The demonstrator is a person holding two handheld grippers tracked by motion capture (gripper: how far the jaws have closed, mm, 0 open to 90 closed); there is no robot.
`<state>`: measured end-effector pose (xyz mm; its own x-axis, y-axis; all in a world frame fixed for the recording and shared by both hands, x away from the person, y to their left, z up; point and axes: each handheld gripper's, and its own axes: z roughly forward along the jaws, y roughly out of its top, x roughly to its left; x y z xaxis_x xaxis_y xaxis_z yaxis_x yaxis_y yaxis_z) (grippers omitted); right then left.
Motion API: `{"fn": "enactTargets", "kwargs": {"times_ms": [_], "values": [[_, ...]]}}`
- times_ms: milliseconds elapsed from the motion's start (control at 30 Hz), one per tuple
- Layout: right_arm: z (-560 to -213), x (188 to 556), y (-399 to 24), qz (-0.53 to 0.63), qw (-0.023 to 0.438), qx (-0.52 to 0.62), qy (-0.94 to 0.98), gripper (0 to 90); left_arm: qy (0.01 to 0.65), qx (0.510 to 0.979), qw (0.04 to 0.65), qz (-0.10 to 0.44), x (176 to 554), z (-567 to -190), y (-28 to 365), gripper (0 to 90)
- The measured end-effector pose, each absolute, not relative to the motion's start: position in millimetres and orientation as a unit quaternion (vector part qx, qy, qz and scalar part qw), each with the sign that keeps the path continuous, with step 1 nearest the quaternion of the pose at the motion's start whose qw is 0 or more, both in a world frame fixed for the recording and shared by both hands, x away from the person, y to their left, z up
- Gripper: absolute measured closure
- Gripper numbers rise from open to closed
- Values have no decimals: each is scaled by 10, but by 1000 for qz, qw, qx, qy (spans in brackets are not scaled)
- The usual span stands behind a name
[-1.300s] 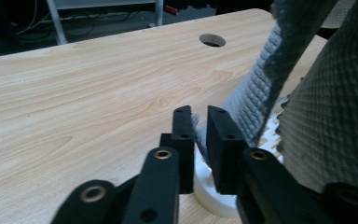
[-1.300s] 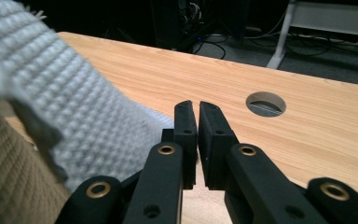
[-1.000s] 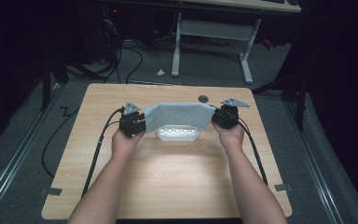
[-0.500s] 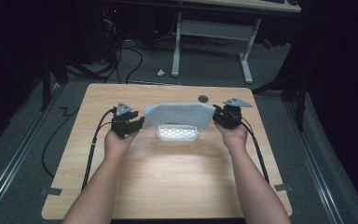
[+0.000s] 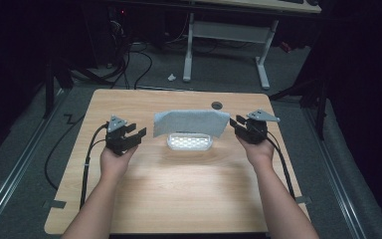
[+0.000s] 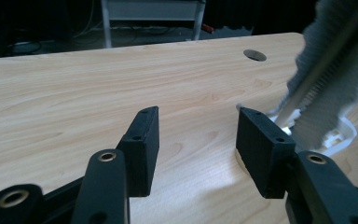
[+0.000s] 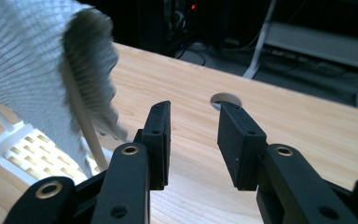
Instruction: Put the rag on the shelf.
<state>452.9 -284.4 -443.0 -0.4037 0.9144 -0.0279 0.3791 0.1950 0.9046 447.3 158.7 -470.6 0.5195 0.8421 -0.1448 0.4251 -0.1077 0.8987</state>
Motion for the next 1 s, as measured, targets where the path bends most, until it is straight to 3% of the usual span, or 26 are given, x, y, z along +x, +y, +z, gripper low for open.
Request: {"fn": "enactTargets", "kwargs": {"times_ms": [267,733,1000], "values": [[-4386,4301,-2908,451,304,446,711,629,435,722,496,209,4233,-4732,1676,476],[-4285,3610,-2768,456,314,409,726,491,394,759,486,182,3567,-4822,1718,451],[-4549,3101,-2630,439,289,412,744,423,374,777,482,155,3143,-4934,1481,436]]}}
